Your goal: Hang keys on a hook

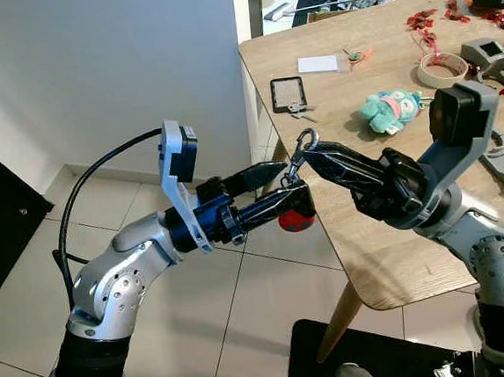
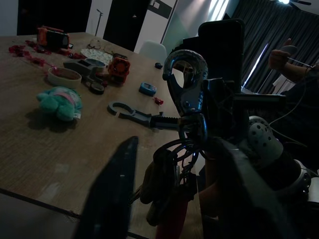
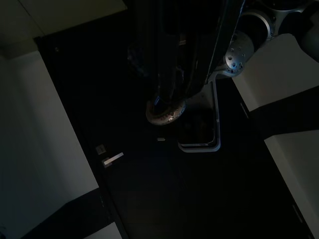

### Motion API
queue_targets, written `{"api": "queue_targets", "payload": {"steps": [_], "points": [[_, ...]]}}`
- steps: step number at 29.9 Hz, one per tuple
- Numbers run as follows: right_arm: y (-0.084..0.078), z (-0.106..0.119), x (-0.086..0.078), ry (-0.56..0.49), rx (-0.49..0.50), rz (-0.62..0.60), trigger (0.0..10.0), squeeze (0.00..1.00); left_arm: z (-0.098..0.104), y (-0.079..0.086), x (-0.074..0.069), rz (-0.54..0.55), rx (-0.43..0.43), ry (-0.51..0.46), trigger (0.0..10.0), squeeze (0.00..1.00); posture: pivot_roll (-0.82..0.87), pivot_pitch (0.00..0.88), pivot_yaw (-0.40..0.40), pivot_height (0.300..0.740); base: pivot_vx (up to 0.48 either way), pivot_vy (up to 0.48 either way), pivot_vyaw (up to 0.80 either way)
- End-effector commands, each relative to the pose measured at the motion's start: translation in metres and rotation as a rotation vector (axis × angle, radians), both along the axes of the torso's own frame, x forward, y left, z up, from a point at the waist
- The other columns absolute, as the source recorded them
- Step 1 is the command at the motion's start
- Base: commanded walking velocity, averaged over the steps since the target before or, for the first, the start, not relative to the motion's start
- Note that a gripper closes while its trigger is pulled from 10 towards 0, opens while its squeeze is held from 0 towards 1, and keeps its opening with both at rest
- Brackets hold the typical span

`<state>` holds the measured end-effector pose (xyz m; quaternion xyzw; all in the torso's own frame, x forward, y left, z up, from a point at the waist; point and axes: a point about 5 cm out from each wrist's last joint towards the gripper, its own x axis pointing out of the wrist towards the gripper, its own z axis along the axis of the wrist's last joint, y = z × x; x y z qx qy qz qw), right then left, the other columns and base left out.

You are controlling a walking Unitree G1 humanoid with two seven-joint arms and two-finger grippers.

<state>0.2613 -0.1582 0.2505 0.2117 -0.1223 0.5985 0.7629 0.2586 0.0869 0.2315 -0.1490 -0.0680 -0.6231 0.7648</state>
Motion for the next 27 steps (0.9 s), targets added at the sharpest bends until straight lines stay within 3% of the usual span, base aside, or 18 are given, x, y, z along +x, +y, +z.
{"api": "queue_targets", "payload": {"steps": [1,7,13,14,15,16,17,18,19,20,21,26,27], "points": [[0.0037,0.0012,-0.0021,-0.014,0.007,0.013,10.0,0.0,0.0003,-0.0031,-0.0004,-0.014,-0.003,0.007,3.3,0.0,-0.1,0.143,0.1,0.74,0.0,0.0,0.0],[0.0048,0.0002,-0.0019,-0.01,0.003,0.014,10.0,0.0,0.0012,-0.0033,0.0,-0.013,-0.008,0.007,3.3,0.0,-0.1,0.143,0.099,0.74,0.0,0.0,0.0],[0.0049,-0.0002,-0.0011,-0.007,-0.006,0.01,10.0,0.0,0.0013,-0.0029,0.0004,-0.012,-0.011,0.008,2.4,0.0,-0.1,0.145,0.096,0.74,0.0,0.0,0.0],[0.0048,-0.0004,-0.0009,-0.006,-0.009,0.008,10.0,0.0,0.0013,-0.0028,0.0002,-0.013,-0.012,0.008,3.4,0.0,-0.1,0.145,0.096,0.74,0.0,0.0,0.0],[0.0048,-0.0004,-0.0009,-0.006,-0.009,0.008,10.0,0.0,0.0013,-0.0028,0.0002,-0.013,-0.012,0.008,3.4,0.0,-0.1,0.145,0.096,0.74,0.0,0.0,0.0],[0.0047,-0.0006,-0.0008,-0.005,-0.01,0.006,10.0,0.0,0.0013,-0.0028,0.0,-0.014,-0.012,0.007,4.2,0.0,-0.1,0.145,0.096,0.74,0.0,0.0,0.0],[0.0047,-0.0005,-0.0008,-0.005,-0.009,0.005,10.0,0.0,0.0014,-0.0029,-0.0004,-0.018,-0.013,0.006,6.4,0.0,-0.1,0.145,0.096,0.74,0.0,0.0,0.0],[0.0047,-0.0005,-0.0008,-0.005,-0.009,0.005,10.0,0.0,0.0014,-0.0029,-0.0004,-0.018,-0.013,0.006,6.4,0.0,-0.1,0.145,0.096,0.74,0.0,0.0,0.0],[0.0047,-0.0005,-0.0007,-0.005,-0.009,0.004,10.0,0.0,0.0012,-0.0033,-0.001,-0.024,-0.011,0.004,7.5,0.0,-0.1,0.145,0.096,0.74,0.0,0.0,0.0],[0.0047,-0.0006,-0.0007,-0.005,-0.008,0.003,10.0,0.0,0.0011,-0.0036,-0.0013,-0.027,-0.009,0.003,7.5,0.0,-0.1,0.145,0.096,0.74,0.0,0.0,0.0],[0.005,-0.0008,-0.0006,-0.005,-0.009,0.002,10.0,0.0,0.0008,-0.0039,-0.0017,-0.03,-0.007,0.002,10.0,0.0,-0.1,0.145,0.096,0.74,0.0,0.0,0.0],[0.0062,-0.0019,0.0009,0.002,-0.011,-0.016,10.0,0.0,-0.0005,-0.0038,-0.0021,-0.033,-0.001,0.001,10.0,0.0,-0.1,0.142,0.097,0.74,0.0,0.0,0.0],[0.0058,-0.0017,0.0027,0.005,-0.006,-0.03,10.0,0.36,-0.0006,-0.0036,-0.0021,-0.033,0.0,0.001,10.0,0.0,-0.1,0.142,0.097,0.74,0.0,0.0,0.0]]}}
